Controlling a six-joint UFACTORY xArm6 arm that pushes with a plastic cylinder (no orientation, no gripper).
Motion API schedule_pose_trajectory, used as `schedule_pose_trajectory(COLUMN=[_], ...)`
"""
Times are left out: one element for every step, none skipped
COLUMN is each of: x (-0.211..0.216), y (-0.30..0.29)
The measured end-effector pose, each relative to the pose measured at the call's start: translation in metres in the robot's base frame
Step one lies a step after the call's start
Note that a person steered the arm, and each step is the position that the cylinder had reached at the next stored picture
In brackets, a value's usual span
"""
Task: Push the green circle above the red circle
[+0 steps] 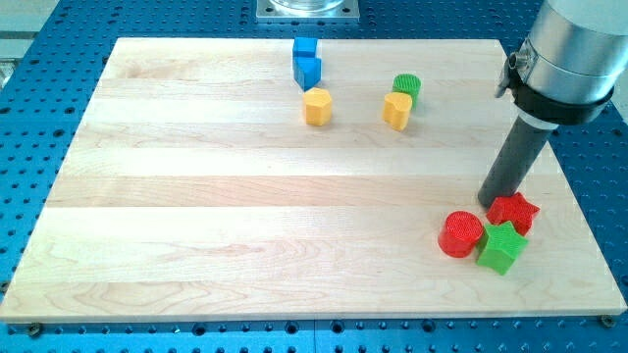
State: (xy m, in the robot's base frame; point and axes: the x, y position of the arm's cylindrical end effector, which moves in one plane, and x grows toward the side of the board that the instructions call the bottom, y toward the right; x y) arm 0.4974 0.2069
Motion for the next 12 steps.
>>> schedule_pose_trajectory(x=[-0.044,-0.131,-0.218,-0.257,-0.243,-0.201,-0.158,-0.137,-0.161,-0.174,-0.127,-0.074], y=[0.014,0.041,0.034,-0.018,-0.090,-0.094,-0.089,-0.071,-0.058,-0.039,-0.041,-0.041])
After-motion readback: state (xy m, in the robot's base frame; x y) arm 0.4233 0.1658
